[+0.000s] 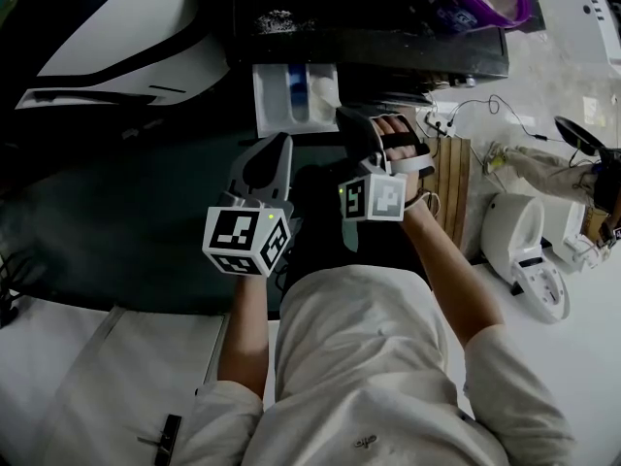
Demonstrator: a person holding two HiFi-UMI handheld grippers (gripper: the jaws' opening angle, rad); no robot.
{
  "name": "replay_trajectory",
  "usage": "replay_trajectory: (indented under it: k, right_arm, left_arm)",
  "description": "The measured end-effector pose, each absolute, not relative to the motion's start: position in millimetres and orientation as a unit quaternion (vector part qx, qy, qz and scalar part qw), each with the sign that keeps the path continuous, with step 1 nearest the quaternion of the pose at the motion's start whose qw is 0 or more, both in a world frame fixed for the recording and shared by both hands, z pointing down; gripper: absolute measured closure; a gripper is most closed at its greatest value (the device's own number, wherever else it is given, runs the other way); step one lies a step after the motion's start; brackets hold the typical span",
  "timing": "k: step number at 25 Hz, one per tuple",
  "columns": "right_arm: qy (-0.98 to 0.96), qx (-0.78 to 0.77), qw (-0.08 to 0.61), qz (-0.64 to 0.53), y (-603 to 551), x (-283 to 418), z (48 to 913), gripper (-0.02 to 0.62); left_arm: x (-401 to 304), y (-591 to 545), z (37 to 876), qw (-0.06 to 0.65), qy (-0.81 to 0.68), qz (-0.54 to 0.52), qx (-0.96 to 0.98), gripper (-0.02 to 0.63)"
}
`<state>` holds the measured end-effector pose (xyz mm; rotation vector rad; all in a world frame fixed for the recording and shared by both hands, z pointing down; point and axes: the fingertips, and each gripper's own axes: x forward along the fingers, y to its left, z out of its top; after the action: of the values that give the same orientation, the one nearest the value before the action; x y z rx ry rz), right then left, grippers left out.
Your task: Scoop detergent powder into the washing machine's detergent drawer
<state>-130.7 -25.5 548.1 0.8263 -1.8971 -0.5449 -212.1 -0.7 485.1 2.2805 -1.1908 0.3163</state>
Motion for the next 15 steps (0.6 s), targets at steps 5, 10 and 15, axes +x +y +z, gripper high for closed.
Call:
replay_trajectory:
  k: [5,10,15]
  right_arm:
    - [-0.786,0.345,0.468,-0.211,-22.8,-134.0,543.4,0.586]
    - [-0.795,0.351,0.454,-0.199,-23.1,-134.0,536.1,0.584]
    - [-0.812,0.359,0.430,-0.163,-19.6,-132.7,532.1,0.584]
  left_arm:
    - [-212.1,2.3,484.9,0.267,-0.443,0.120,0.848,0.586]
    - [-214.4,3.1,483.4,0.265,-0.450,0.122,0.844,0.586]
    - [-215.7,2.2,477.9,0.260,-0.458,0.125,0.841,0.586]
